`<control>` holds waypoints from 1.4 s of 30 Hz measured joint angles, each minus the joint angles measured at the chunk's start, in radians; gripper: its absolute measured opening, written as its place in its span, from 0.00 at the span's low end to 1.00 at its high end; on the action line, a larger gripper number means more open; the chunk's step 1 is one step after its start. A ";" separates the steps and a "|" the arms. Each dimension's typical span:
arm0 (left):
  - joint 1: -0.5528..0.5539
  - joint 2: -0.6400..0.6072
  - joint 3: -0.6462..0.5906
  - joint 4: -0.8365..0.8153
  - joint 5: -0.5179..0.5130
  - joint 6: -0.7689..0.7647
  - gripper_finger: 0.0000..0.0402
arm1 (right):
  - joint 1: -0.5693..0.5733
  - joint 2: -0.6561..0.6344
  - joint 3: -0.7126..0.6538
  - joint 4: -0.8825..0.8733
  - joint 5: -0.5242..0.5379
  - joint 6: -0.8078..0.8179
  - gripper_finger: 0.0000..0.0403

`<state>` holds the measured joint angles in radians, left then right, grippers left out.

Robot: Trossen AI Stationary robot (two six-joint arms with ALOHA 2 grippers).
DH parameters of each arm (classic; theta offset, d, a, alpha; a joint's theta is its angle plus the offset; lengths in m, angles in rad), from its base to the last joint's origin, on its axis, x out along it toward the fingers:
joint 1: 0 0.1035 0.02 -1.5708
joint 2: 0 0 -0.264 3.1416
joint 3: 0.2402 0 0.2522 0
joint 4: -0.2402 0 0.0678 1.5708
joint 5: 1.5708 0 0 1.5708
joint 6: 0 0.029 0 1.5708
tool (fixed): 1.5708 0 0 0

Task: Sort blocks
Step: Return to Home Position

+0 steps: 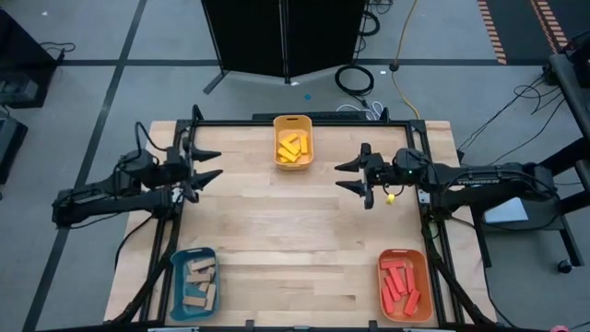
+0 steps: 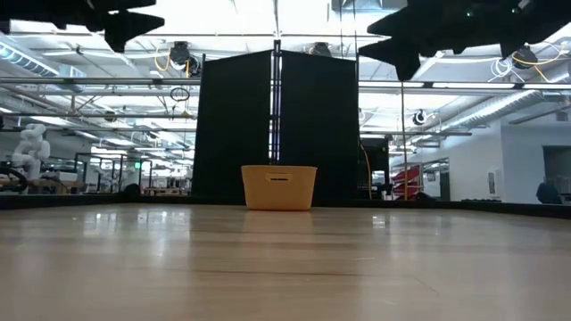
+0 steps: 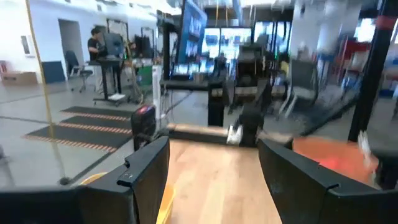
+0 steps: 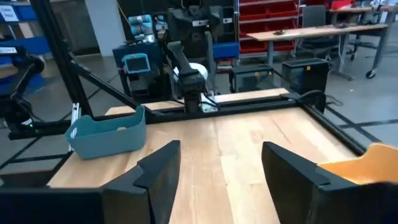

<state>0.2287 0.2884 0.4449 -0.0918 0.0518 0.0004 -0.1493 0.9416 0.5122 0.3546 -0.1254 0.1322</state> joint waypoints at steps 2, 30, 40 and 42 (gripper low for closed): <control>-0.001 0.003 -0.046 0.094 0.000 -0.036 0.61 | 0.001 0.002 -0.012 0.003 -0.001 0.010 0.45; -0.001 0.011 -0.238 0.255 -0.023 -0.042 0.61 | -0.102 -0.222 -0.433 0.221 -0.007 0.088 0.00; -0.001 0.011 -0.238 0.291 -0.057 0.006 0.61 | -0.120 -0.334 -0.446 0.058 -0.011 0.079 0.00; -0.001 0.010 -0.238 0.298 -0.057 0.005 0.61 | -0.120 -0.339 -0.446 0.042 -0.011 0.073 0.00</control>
<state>0.2279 0.2985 0.2073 0.2059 -0.0051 0.0059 -0.2691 0.6022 0.0662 0.3967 -0.1364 0.2048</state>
